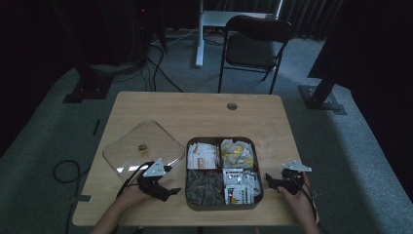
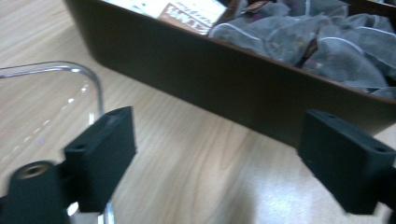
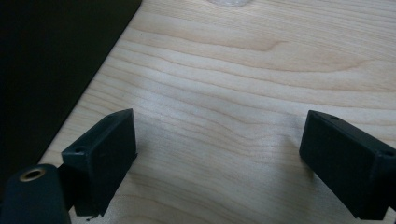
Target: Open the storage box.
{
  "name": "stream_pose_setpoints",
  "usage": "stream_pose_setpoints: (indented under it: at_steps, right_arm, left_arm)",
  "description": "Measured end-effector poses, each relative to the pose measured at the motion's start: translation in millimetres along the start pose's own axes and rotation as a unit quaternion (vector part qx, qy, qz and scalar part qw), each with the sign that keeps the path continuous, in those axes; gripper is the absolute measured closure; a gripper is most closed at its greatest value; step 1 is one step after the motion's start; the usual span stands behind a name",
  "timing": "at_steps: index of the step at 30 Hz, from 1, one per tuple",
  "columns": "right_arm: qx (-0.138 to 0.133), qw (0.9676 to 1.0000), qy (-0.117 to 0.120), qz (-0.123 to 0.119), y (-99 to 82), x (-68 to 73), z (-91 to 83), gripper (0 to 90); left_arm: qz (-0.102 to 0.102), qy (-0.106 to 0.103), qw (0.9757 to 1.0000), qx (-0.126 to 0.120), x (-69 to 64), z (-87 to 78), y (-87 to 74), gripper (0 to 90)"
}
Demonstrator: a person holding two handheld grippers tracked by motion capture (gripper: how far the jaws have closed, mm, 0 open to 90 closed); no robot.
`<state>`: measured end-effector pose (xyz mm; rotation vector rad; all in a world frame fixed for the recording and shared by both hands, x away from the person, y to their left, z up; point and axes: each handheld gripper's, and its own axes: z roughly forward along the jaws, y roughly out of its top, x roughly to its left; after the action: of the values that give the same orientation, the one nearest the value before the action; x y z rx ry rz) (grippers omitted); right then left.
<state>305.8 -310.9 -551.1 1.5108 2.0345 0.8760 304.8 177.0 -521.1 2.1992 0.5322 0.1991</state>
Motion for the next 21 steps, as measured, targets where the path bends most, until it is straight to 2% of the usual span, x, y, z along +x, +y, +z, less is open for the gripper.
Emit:
stream_pose_setpoints:
  at_steps: [3,4,7,11,17,19,20,21]
  right_arm:
    - [0.0,1.0,0.0,0.0,0.0,0.0,0.0,10.2]
    - [0.0,1.0,0.0,0.0,0.0,0.0,0.0,10.2]
    - [0.0,1.0,0.0,0.0,0.0,0.0,0.0,10.2]
    - [0.0,1.0,0.0,0.0,0.0,0.0,0.0,10.2]
    - [0.0,1.0,0.0,0.0,0.1,-0.1,0.0,10.2]
    - [0.0,1.0,0.002,-0.001,0.0,0.1,0.0,10.2]
    - [0.0,1.0,0.002,-0.001,0.1,0.1,0.0,10.2]
    - [0.0,1.0,0.002,-0.002,0.1,0.1,0.0,10.2]
  left_arm:
    - [0.01,-0.02,0.9995,0.02,-6.8,3.4,0.0,5.6]
    - [0.01,-0.02,0.9995,0.02,-6.8,3.4,0.0,1.5]
    - [0.016,-0.025,0.9991,0.03,-12.2,6.6,-1.2,1.5]
    - [0.02,-0.028,0.999,0.028,-17.8,6.7,-2.5,1.5]
    - [0.028,-0.021,0.9988,0.034,-23.5,8.1,-6.1,1.5]
    - [0.027,-0.016,0.9986,0.041,-24.4,9.4,-7.4,1.5]
    - [0.025,-0.007,0.9981,0.057,-25.0,11.3,-8.7,1.5]
    - [0.026,-0.009,0.9976,0.063,-25.2,12.3,-9.5,1.5]
